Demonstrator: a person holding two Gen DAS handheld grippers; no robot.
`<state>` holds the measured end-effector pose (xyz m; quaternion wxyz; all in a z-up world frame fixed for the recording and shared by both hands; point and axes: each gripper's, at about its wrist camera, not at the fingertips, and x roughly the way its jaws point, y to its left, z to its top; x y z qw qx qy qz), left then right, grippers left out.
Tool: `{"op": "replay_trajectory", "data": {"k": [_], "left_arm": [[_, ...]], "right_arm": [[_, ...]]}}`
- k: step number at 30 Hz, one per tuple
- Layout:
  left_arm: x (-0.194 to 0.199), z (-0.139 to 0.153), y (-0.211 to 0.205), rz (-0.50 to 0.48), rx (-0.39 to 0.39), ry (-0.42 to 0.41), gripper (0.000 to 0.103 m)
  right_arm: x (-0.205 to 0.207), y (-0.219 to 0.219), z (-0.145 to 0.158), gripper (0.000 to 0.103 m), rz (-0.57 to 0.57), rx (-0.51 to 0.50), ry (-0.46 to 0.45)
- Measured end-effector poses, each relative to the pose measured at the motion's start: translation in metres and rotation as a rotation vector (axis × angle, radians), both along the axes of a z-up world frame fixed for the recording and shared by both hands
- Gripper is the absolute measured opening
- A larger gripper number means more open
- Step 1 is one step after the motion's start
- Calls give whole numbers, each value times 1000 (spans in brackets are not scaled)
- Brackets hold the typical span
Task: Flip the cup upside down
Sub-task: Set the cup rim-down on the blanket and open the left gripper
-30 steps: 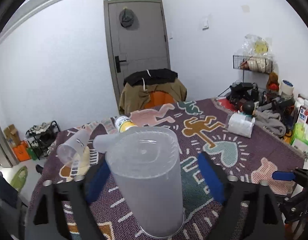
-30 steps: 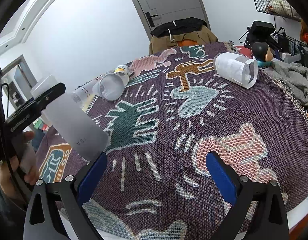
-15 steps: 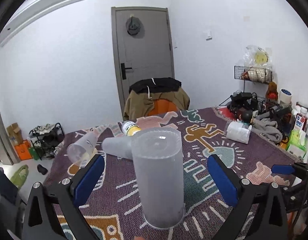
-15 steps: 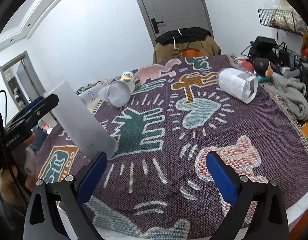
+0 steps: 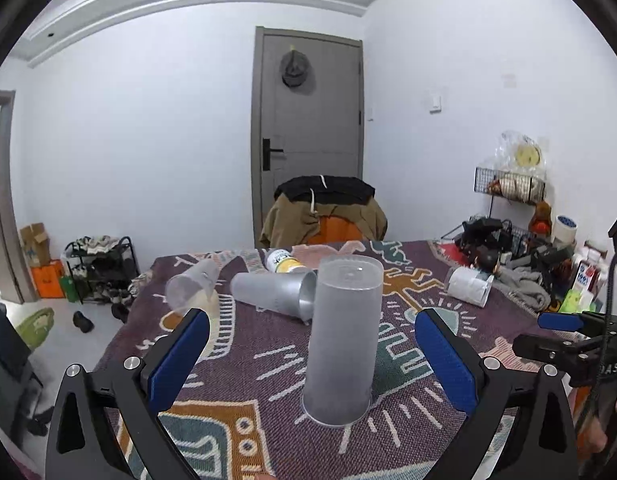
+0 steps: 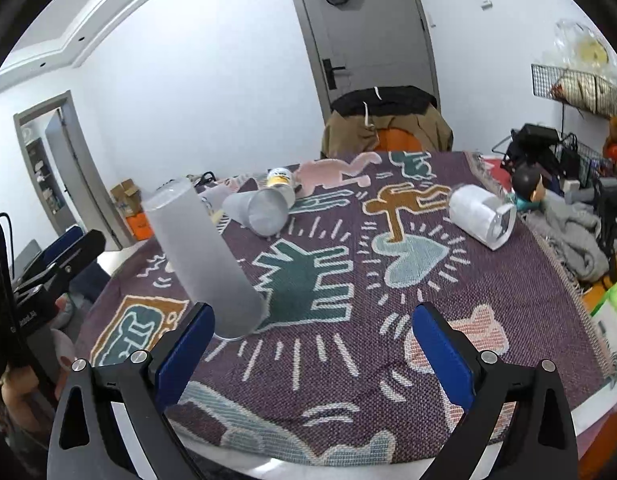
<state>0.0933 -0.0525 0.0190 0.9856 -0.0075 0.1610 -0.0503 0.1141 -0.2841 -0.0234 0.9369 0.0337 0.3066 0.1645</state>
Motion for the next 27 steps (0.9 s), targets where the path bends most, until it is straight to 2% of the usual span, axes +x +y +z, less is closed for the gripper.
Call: {"op": "replay_trajectory", "data": {"k": [9,16,21,27], "left_arm": [[-29,3,20,53,-21,-15,103],[-51,1,19,44,4,-16,103],[-68,-3,27,38,-22,-14,103],[-88,-6,28,66,-2,-44,103]], "right_arm": [[-19,3,20,103,6,-9,-49],[-31,5,30,103,15,-36,-76],[-47,4,32,103,43,-58,-77],[-67,1,36,103,49,-73,-102]]}}
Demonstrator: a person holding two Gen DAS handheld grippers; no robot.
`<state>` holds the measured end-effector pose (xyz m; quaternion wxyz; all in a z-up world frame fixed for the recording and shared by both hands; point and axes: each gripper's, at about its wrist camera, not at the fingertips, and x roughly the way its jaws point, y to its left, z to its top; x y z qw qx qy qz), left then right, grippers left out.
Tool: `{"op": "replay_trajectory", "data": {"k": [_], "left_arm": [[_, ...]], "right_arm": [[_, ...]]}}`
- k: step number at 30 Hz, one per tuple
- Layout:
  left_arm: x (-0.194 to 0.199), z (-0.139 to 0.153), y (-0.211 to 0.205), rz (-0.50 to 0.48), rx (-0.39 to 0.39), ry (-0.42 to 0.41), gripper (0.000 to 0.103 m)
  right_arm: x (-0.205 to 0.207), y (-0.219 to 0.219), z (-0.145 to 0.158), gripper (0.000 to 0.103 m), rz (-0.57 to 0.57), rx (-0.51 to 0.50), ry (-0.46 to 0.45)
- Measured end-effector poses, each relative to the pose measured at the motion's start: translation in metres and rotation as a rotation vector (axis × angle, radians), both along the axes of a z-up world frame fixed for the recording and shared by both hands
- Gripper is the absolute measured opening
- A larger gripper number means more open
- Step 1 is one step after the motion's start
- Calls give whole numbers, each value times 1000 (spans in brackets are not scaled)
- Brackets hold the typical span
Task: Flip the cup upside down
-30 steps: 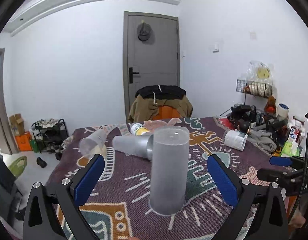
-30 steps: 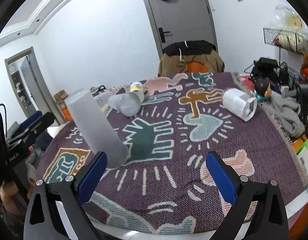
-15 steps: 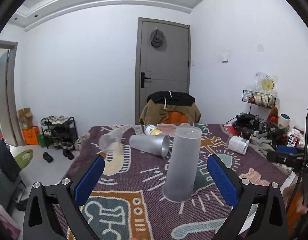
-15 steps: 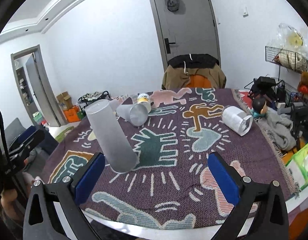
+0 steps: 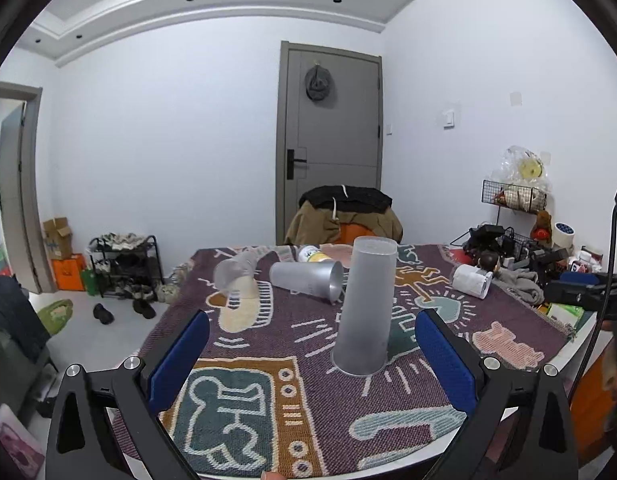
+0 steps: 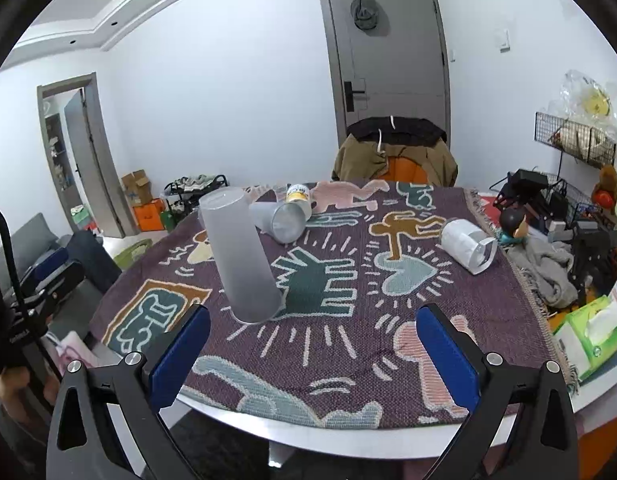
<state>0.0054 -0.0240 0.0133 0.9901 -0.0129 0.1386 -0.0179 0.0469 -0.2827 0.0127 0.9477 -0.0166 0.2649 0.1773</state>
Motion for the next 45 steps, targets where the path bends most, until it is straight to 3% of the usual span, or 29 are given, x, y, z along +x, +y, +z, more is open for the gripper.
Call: {"op": "replay_trajectory", "data": {"k": [9,45], "left_arm": [[-12,2,-12,-39,50,-34,103],[-12,0,3,23,4,-44,103]], "right_arm": [[-12,14,1,103,38,14,-39],[-10,15,-6,103,41,19,-19]]}}
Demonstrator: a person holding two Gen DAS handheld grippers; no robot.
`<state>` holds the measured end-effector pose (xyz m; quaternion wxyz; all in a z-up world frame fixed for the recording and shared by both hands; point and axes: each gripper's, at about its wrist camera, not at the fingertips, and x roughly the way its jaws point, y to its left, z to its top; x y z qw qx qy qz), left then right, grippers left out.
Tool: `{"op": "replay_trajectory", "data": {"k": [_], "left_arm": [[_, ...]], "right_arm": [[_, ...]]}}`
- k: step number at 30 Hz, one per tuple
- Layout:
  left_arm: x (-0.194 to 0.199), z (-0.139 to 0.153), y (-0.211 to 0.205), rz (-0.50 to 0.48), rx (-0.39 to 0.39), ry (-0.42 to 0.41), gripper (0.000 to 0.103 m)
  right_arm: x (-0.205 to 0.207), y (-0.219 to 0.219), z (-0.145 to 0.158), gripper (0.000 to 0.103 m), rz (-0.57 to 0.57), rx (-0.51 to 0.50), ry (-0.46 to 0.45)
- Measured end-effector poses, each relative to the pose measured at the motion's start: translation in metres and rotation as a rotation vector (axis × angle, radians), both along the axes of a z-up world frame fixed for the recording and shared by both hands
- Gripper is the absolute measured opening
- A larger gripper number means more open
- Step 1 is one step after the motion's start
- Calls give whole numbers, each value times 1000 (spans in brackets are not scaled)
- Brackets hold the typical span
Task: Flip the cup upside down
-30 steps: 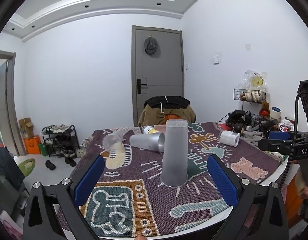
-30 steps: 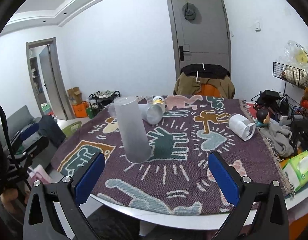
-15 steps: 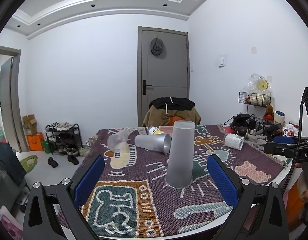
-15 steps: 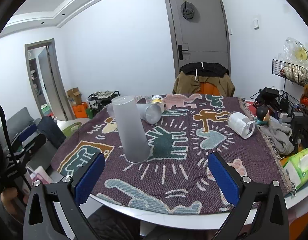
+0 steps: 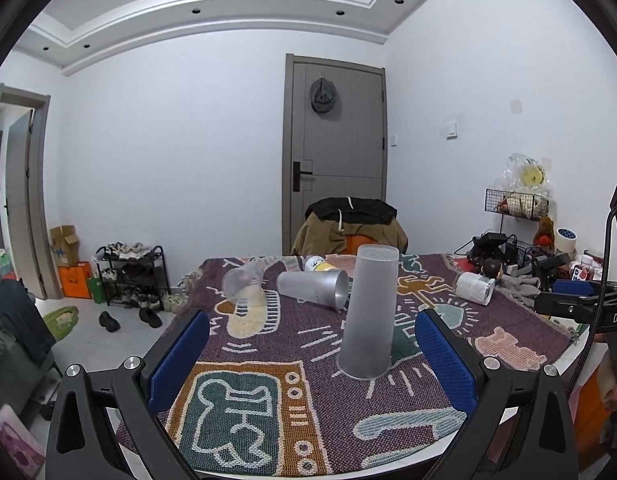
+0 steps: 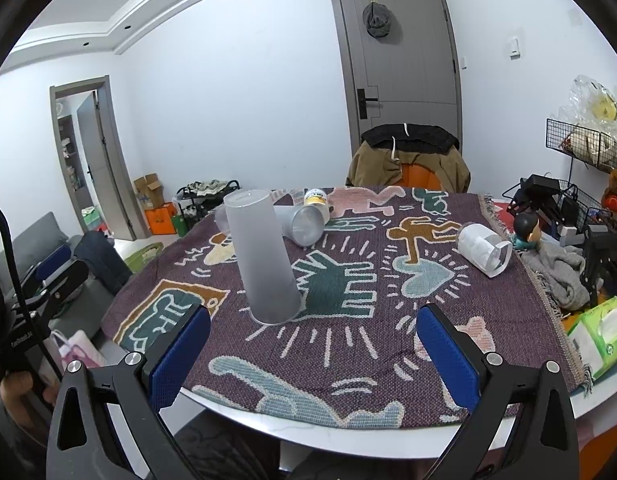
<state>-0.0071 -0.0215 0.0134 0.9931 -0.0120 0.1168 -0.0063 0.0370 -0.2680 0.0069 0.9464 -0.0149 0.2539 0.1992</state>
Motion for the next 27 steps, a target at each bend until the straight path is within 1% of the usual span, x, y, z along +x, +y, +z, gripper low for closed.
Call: {"op": "replay_trajectory", "data": {"k": [8,11,27], "left_arm": [[1,0,1,15,-6,7,103],[2,-1,2,5,-12,13,103],[5,-3,-2,8,-2,20,103]], "right_arm": [[0,0,0,103,-1,1,3],[1,-1,-1,103,-2,0,4],[3,-4,-4,103,-10,-1,12]]}}
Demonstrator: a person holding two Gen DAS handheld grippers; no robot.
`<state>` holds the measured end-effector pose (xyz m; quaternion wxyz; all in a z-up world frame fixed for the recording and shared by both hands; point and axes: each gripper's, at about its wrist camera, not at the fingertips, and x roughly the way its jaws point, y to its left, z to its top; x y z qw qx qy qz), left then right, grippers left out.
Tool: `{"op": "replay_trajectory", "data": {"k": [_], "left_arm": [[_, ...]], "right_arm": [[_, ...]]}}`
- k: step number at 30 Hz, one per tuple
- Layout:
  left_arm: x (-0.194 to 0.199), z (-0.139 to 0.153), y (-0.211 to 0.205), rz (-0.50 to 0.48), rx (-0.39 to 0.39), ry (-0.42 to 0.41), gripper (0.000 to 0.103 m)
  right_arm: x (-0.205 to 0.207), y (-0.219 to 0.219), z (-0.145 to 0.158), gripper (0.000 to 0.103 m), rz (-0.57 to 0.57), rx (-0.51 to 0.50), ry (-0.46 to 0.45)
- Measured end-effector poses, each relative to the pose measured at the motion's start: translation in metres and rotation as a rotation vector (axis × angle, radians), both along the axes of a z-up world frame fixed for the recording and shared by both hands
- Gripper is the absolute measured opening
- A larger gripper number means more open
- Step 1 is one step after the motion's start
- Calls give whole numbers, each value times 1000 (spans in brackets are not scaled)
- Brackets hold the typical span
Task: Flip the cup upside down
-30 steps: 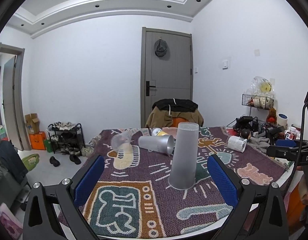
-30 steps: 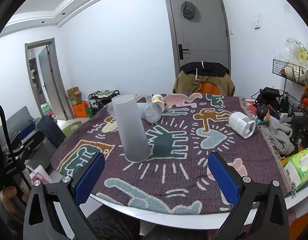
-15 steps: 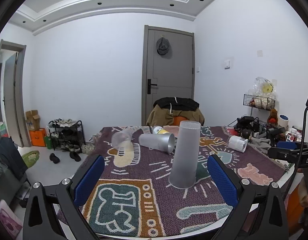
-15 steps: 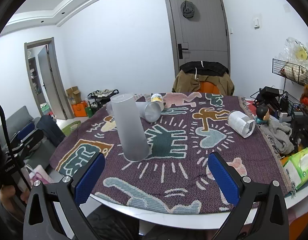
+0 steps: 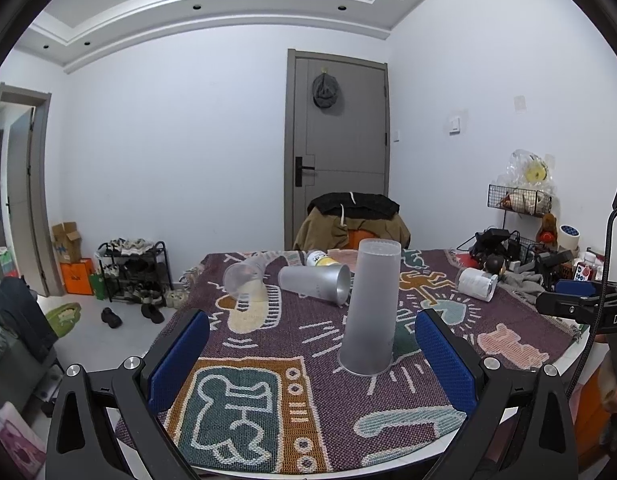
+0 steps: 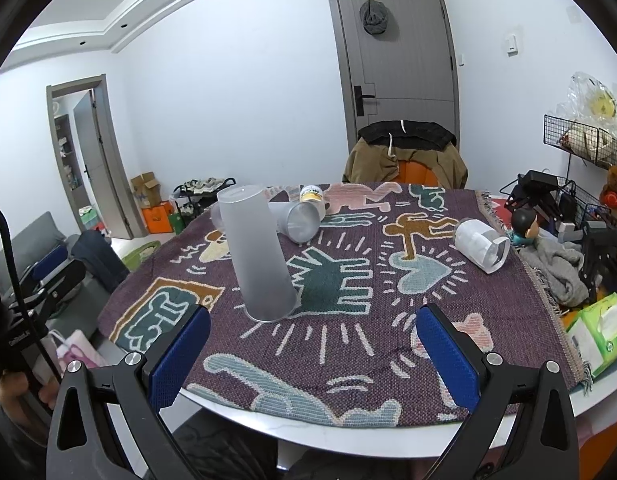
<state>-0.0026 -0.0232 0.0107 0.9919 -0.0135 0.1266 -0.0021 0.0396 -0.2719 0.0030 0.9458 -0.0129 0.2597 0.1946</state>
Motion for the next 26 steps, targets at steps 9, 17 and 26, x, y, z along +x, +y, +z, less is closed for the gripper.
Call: {"op": "replay_trajectory", "data": {"k": [9,17,26], "left_arm": [[-1,-1,-1,-2,-3,-2,103],[-3,0,0,-2,-6,-9,103],[-2,-1,2,-2,-7,-5,103]], "right_arm": [[0,0,0,103,0,-1,1],[0,0,-1,103,-1,-4,4],[1,2,-4,103,5,-5,8]]}}
